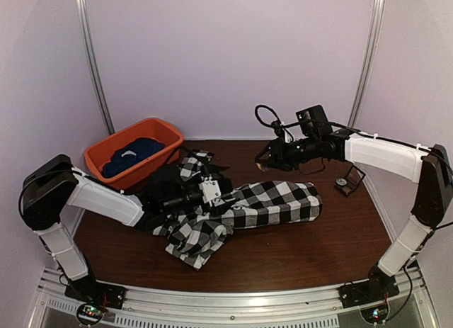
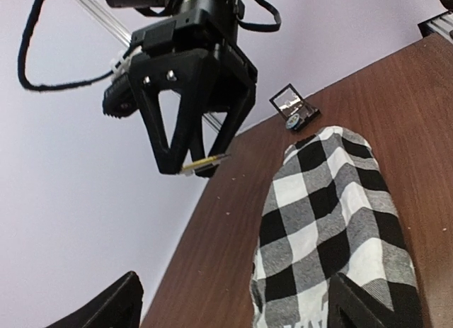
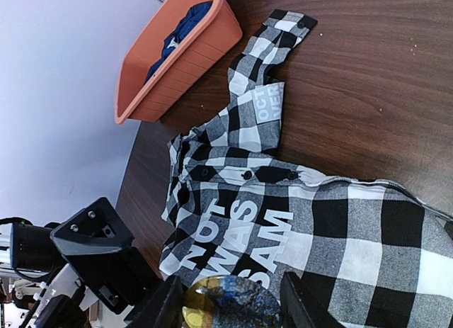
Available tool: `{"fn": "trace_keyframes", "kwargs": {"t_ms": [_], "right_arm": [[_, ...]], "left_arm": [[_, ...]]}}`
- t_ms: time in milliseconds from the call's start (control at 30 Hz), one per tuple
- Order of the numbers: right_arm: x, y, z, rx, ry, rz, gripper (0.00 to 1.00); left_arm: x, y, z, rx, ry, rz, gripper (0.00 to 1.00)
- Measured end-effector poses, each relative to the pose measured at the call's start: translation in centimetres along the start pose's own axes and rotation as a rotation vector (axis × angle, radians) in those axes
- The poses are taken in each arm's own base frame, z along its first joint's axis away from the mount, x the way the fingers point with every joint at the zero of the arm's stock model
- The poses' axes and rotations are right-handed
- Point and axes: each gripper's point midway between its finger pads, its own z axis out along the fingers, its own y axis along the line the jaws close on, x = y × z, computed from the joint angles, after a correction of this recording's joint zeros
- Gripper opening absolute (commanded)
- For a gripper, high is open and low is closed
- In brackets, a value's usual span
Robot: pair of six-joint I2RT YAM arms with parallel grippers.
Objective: Pin the brooch onto the clothing
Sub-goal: Pass from the right arm to the left
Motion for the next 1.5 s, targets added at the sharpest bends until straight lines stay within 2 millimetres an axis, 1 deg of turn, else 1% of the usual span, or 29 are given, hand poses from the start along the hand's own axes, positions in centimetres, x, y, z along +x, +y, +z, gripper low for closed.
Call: {"fn": "trace_keyframes", "kwargs": {"t_ms": [67,133,167,300,367,500,667,833,967,1100,1233,1367,1500], "right_arm": [[0.2,-0.2,0.0,0.009,0.008,0.018,0.46],[0.4,-0.4,0.0,0.017,0.012,0.039,0.46],[0.4,-0.4,0.0,0.019,0.013,0.049,0.46],[0.5,-0.8,0.0,0.038,0.014,0.093,0.47],[0.6,-1.0,0.0,0.051,0.019,0.115,0.47],[0.5,-1.5,0.2,0.079,0.027,0.153,0.47],[1.0,-2.2,0.5,0.112,0.039,0.200,0.47],[1.7,-2.3,1.0,0.129,0.057,0.214,0.47],[2.7,-2.4,2.0,0.141,0.089,0.220,0.46],[3.2,-2.8,2.8,0.150,0.108,0.241,0.45],[3.5,-3.0,3.4,0.154,0.118,0.257,0.45],[3.6,-2.8,3.7,0.152,0.125,0.262,0.45],[3.6,-2.2,3.8,0.141,0.127,0.252,0.45]], "left_arm": [[-0.5,0.5,0.3,-0.036,-0.034,0.105,0.91],[-1.0,0.7,0.4,-0.066,-0.060,0.221,0.86],[-1.2,0.7,0.4,-0.076,-0.067,0.278,0.85],[-1.5,0.7,0.5,-0.093,-0.071,0.494,0.88],[-1.7,0.5,0.6,-0.094,-0.072,0.575,0.88],[-1.9,0.6,1.7,-0.103,-0.071,0.757,0.88],[-1.6,-0.4,2.4,-0.074,-0.069,0.920,0.85],[-1.6,-1.1,3.2,-0.068,-0.075,1.021,0.80],[-1.4,-1.3,4.0,-0.067,-0.073,1.077,0.71],[-0.8,-1.6,4.7,-0.076,-0.068,1.108,0.64],[0.5,-2.3,5.2,-0.068,-0.053,1.125,0.57],[1.4,-3.0,5.5,-0.055,-0.043,1.132,0.55],[1.6,-2.9,5.6,-0.075,-0.040,1.134,0.52]]}}
